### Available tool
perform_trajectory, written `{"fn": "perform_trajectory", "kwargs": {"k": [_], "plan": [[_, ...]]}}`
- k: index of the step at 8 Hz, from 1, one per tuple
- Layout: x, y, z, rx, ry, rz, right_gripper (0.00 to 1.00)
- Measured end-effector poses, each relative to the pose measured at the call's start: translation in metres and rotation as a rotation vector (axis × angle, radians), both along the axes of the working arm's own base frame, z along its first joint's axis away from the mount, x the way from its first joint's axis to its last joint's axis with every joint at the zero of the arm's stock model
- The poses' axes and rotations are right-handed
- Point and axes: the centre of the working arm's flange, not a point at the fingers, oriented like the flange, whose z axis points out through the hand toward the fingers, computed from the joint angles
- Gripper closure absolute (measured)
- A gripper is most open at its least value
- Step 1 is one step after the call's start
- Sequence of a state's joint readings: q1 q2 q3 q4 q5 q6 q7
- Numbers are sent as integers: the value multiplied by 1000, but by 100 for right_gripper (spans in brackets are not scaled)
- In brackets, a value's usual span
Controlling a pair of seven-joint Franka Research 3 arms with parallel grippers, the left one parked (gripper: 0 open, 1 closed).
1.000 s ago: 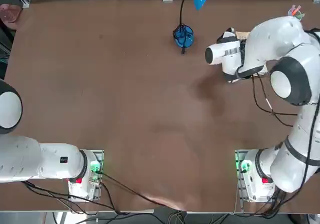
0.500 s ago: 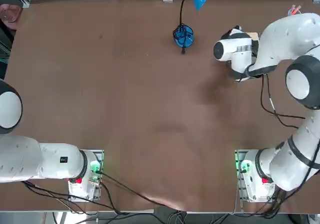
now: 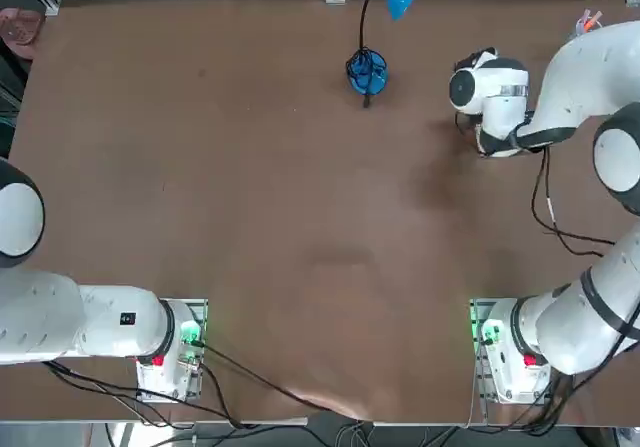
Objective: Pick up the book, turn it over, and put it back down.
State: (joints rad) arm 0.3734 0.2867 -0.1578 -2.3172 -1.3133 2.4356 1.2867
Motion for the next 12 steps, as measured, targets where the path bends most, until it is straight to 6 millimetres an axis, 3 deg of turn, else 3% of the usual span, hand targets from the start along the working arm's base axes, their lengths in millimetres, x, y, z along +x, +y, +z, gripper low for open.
{"fn": "perform_trajectory", "kwargs": {"k": [8,12], "plan": [[1,-24,11,198,-40,-26,0],[2,-18,15,288,-67,-23,0]]}}
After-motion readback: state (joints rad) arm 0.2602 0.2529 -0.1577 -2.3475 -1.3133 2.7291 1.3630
